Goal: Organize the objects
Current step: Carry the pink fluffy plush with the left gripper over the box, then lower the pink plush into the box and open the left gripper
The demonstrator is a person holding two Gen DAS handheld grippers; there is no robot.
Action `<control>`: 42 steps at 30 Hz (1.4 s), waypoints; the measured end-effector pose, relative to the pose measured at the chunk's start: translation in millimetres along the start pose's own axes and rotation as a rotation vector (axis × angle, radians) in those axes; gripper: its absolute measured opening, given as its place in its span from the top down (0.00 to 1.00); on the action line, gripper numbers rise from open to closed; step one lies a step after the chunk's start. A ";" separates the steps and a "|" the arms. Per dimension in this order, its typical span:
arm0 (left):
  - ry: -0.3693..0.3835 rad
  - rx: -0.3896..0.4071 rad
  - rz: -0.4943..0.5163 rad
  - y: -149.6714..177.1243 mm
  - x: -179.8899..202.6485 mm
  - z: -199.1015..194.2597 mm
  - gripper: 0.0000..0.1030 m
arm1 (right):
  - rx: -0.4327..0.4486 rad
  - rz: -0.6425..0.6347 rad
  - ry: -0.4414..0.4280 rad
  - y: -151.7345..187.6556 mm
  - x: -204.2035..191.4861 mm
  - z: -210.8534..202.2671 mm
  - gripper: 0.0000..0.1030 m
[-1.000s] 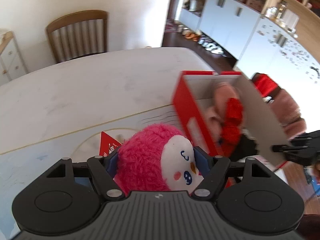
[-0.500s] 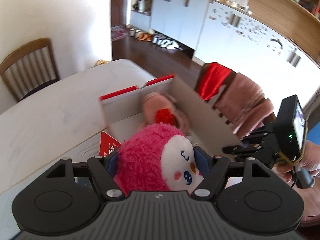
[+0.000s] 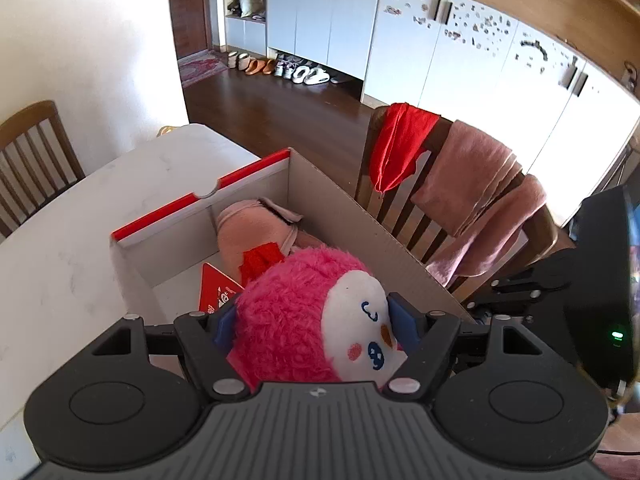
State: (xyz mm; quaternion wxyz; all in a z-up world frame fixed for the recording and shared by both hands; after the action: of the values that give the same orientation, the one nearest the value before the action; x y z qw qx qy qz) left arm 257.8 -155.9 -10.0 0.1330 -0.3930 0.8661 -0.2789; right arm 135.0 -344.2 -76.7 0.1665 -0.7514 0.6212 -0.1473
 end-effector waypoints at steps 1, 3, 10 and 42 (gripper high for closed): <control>-0.007 -0.005 0.010 -0.3 1.9 4.2 0.28 | 0.000 -0.001 -0.002 0.2 0.2 0.0 0.95; -0.011 -0.015 0.023 -0.4 5.2 13.0 0.28 | 0.000 -0.001 -0.005 0.4 0.6 0.1 0.95; -0.012 -0.064 0.052 2.6 10.2 39.8 0.28 | 0.001 -0.003 -0.012 0.6 1.5 -0.9 0.94; 0.054 0.013 -0.018 9.9 -5.1 13.8 0.12 | 0.009 -0.001 -0.009 1.4 -0.2 -7.7 0.94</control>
State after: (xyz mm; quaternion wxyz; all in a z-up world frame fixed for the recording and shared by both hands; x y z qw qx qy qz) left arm 261.4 -152.0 -26.9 0.1095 -0.3921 0.8640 -0.2962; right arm 130.4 -344.7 -70.3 0.1724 -0.7517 0.6194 -0.1468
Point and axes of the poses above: each gripper's, at about its wrist camera, not at the fingertips, and z roughly the way its jaws point, x to its right, y to its underside, the point moved 2 cm from there along z, roughly the way its jaws point, and after that the axes turned 6 degrees about z, right-handed, at the moved point
